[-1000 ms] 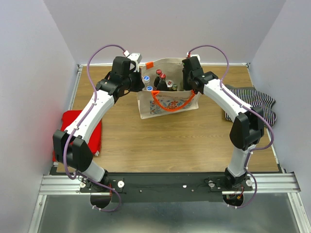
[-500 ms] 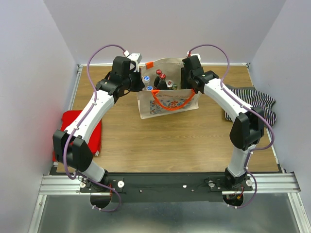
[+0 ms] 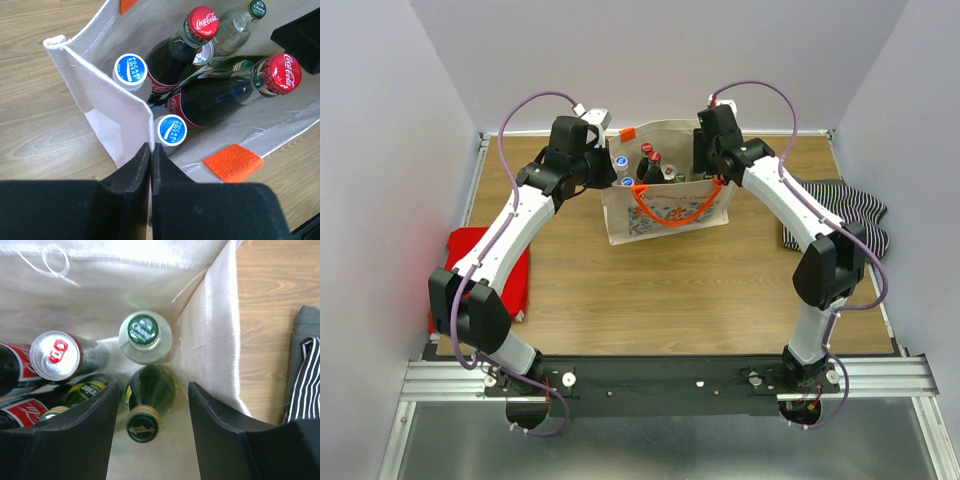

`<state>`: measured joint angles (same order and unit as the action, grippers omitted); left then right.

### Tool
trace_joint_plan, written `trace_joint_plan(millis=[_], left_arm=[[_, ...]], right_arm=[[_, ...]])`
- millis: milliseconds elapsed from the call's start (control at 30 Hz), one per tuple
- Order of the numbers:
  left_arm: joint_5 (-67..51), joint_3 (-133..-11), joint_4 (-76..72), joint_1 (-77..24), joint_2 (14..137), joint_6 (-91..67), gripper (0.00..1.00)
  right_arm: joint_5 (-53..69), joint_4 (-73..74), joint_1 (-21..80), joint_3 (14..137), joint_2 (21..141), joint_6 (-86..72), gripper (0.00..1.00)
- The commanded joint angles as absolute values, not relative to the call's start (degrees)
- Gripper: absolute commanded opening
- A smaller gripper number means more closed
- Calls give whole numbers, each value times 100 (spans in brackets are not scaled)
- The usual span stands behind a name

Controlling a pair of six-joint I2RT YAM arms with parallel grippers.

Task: Place the beverage into the canvas bag
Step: Place the drink in the canvas bag.

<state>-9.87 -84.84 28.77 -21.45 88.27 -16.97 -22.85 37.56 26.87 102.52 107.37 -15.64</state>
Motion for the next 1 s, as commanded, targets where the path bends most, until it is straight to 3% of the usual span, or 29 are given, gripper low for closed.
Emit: trace_joint_plan(millis=[0, 267, 667, 800, 967], left_arm=[[-958, -8561, 2848, -2127, 8771, -1635, 16], [-949, -8578, 2883, -2127, 8763, -1635, 26], [-870, -8771, 2918, -2127, 8727, -1635, 52], [-826, -8894, 2962, -2127, 8719, -1617, 69], [-730, -9131, 3049, -2127, 8701, -1573, 81]], right_arm=[[-2636, 4060, 2619, 10564, 10529, -1582, 65], [-2698, 4096, 2619, 10705, 10380, -1608, 66], [-2611, 3710, 2619, 10723, 9660, -1521, 66], [-2575, 3315, 2619, 10460, 9326, -1459, 66], [-2487, 2927, 2619, 10020, 8904, -1380, 66]])
